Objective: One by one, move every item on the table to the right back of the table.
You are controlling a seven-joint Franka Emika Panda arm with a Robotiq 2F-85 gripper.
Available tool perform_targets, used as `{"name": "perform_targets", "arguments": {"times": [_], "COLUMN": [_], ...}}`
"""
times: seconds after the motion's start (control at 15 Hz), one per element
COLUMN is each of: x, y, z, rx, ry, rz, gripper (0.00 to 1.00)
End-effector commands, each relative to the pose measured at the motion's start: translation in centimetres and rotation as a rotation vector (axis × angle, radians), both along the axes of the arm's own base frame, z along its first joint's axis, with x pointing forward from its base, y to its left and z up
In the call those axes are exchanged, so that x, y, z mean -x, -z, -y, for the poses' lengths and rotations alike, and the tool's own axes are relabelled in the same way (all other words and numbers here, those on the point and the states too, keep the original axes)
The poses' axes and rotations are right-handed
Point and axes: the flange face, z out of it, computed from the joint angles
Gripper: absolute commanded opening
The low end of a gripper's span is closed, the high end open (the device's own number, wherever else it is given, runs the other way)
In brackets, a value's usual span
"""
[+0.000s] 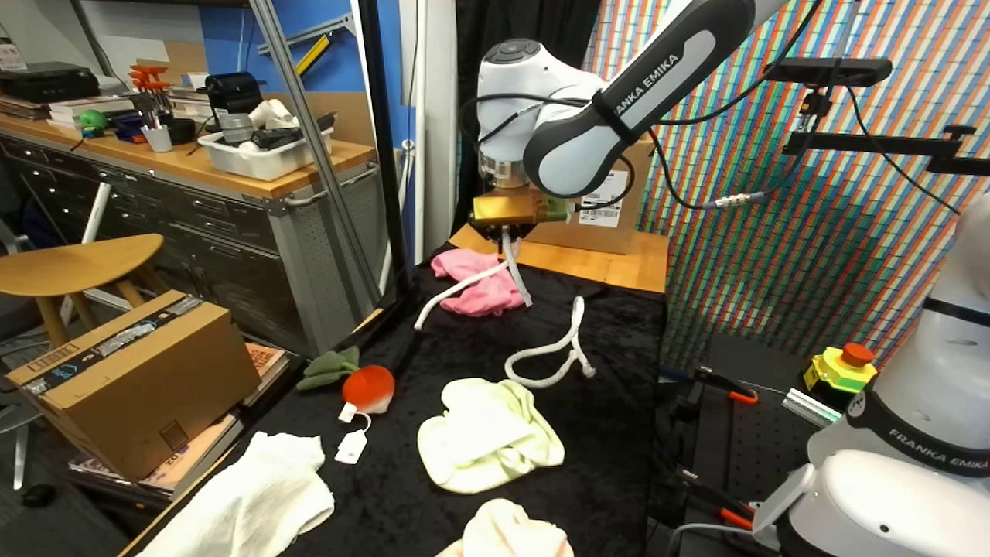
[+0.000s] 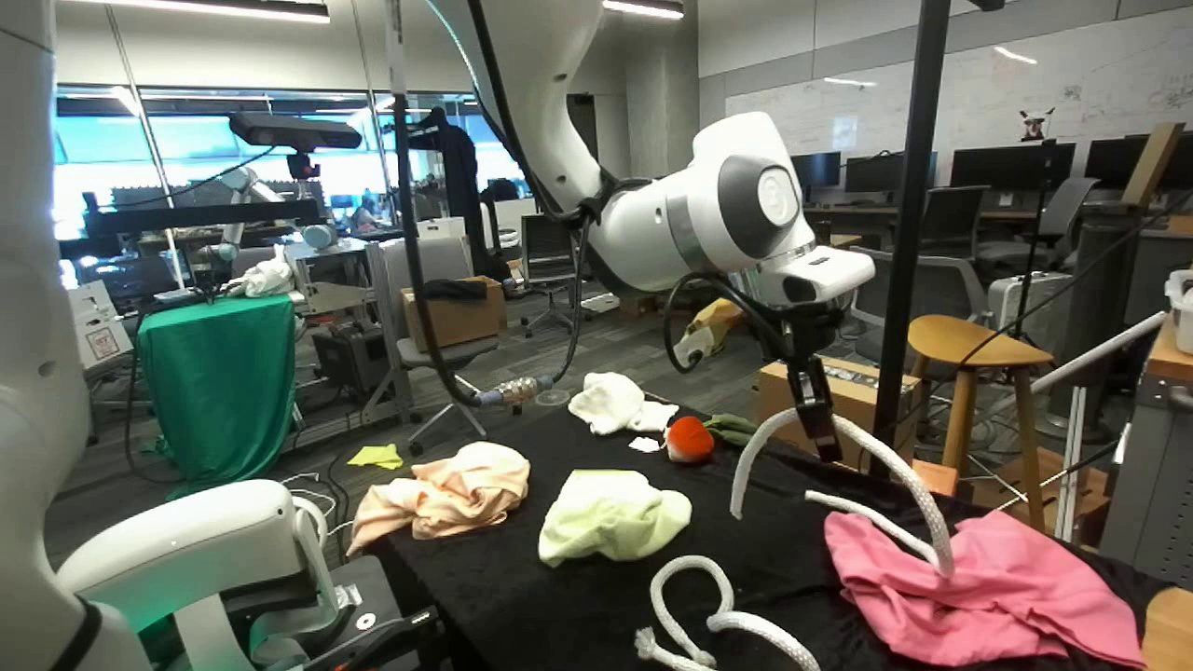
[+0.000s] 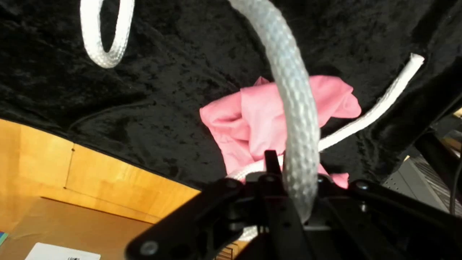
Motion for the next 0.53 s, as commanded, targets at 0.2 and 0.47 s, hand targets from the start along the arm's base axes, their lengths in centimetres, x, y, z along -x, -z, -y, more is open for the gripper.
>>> {"name": "perform_targets", "arguments": {"times": [0.2,0.47], "x": [-2.0,-4.5], "y": [2.1,1.8], "z": [-3.5,-3.8], "rx": [-0.033,-0.065], "ry": [-0.01,0.067], "rz": [0.017,0.084], "gripper": [0.09,0.1]}}
